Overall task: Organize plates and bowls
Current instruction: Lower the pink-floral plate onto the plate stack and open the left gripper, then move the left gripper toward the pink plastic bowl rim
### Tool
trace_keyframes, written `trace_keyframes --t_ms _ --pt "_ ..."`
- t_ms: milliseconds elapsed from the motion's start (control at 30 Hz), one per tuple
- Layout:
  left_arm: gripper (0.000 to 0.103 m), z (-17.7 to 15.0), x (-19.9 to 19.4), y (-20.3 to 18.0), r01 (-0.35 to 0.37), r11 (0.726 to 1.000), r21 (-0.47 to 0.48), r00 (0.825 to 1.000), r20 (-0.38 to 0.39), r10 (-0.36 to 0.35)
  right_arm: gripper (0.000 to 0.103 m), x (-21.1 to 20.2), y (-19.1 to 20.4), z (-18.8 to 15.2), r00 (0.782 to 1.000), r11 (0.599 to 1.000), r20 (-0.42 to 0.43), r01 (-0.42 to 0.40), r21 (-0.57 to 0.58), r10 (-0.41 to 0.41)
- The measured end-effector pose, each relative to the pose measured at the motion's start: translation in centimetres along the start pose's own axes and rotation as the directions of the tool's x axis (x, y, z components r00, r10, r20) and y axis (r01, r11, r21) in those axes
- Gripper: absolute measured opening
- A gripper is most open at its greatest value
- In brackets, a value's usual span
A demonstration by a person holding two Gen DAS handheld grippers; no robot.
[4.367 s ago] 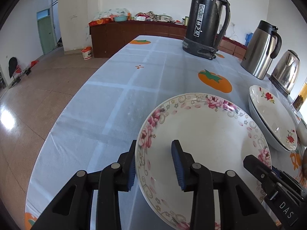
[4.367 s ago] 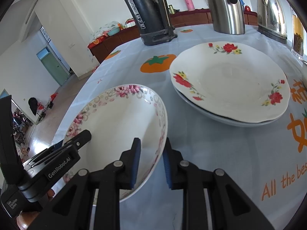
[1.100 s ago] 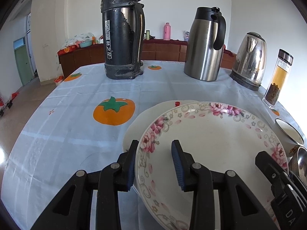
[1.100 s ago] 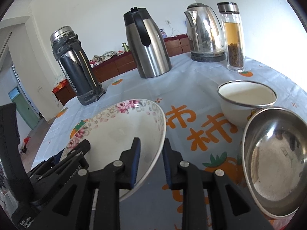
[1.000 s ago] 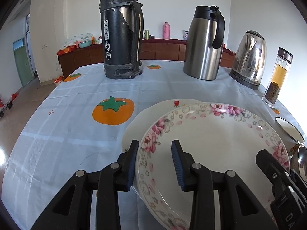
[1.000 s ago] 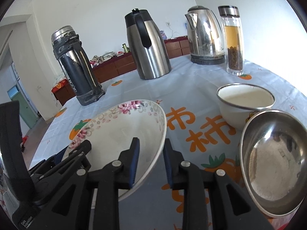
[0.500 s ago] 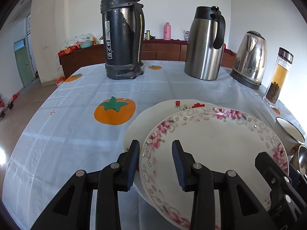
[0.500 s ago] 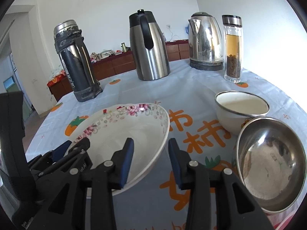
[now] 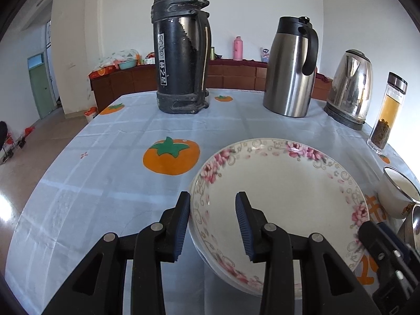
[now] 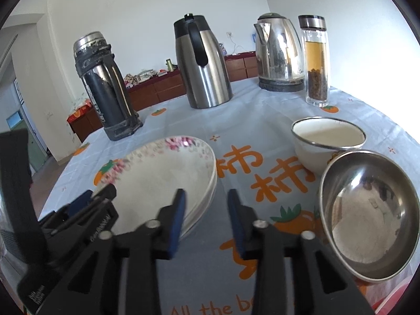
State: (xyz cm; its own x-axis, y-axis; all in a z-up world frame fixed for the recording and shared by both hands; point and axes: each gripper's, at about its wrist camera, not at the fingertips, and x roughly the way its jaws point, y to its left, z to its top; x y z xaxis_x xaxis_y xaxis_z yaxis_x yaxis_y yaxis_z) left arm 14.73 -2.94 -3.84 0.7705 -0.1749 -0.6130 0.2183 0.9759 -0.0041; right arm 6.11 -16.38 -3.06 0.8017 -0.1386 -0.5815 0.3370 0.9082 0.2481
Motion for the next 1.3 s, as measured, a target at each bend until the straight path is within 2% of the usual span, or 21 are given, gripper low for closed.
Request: trace_keyframes --t_ms 167,300,367,433,533,600,733,867,1000,1300 --pt "0.039 -0.1 -0.4 0.0 -0.008 1.000 0.003 1.000 0.013 0.008 0.027 0.0 -0.1 0.0 1.000 1.000 0.013 0.007 0.010 -0.007" --pt "0.039 -0.7 -1.8 0.2 -0.066 0.998 0.014 0.996 0.067 0.065 0.032 -0.4 -1.0 0.1 0.999 0.998 0.042 0.020 0.062 -0.023" --pt "0.046 -1.1 -2.7 0.4 -0.099 0.995 0.013 0.991 0.092 0.097 0.034 -0.7 -1.0 0.1 0.998 0.997 0.057 0.019 0.069 -0.023" --pt "0.062 -1.6 -3.5 0.8 -0.131 0.991 0.001 0.986 0.100 0.130 0.042 -1.1 -0.8 0.1 0.996 0.998 0.080 0.024 0.065 -0.029" --pt "0.065 -2.4 -4.8 1.3 -0.160 0.987 -0.014 0.980 0.117 0.161 0.054 -2.0 -0.3 0.0 0.991 0.998 0.130 0.036 0.047 -0.042" --pt "0.065 -2.9 -5.5 1.5 -0.181 0.983 -0.012 0.976 0.119 0.181 0.056 -2.5 0.0 -0.2 0.988 0.999 0.152 0.035 0.037 -0.040" --pt "0.065 -3.8 -6.8 1.7 -0.200 0.980 -0.017 0.972 0.122 0.200 0.063 -3.2 0.8 -1.0 0.985 0.999 0.170 0.041 0.003 -0.041" --pt "0.066 -4.3 -7.5 1.7 -0.205 0.978 -0.019 0.970 0.126 0.206 0.064 -4.1 1.3 -1.7 0.982 0.998 0.188 0.044 -0.036 -0.037" --pt "0.074 -4.7 -8.2 1.8 -0.209 0.977 -0.031 0.968 0.136 0.212 0.073 -5.4 0.9 -2.2 0.973 0.997 0.228 0.057 -0.044 -0.046" --pt "0.076 -5.6 -9.3 1.9 -0.203 0.978 -0.039 0.968 0.142 0.207 0.074 -7.3 0.6 -3.4 0.968 0.996 0.248 0.052 -0.069 -0.033"
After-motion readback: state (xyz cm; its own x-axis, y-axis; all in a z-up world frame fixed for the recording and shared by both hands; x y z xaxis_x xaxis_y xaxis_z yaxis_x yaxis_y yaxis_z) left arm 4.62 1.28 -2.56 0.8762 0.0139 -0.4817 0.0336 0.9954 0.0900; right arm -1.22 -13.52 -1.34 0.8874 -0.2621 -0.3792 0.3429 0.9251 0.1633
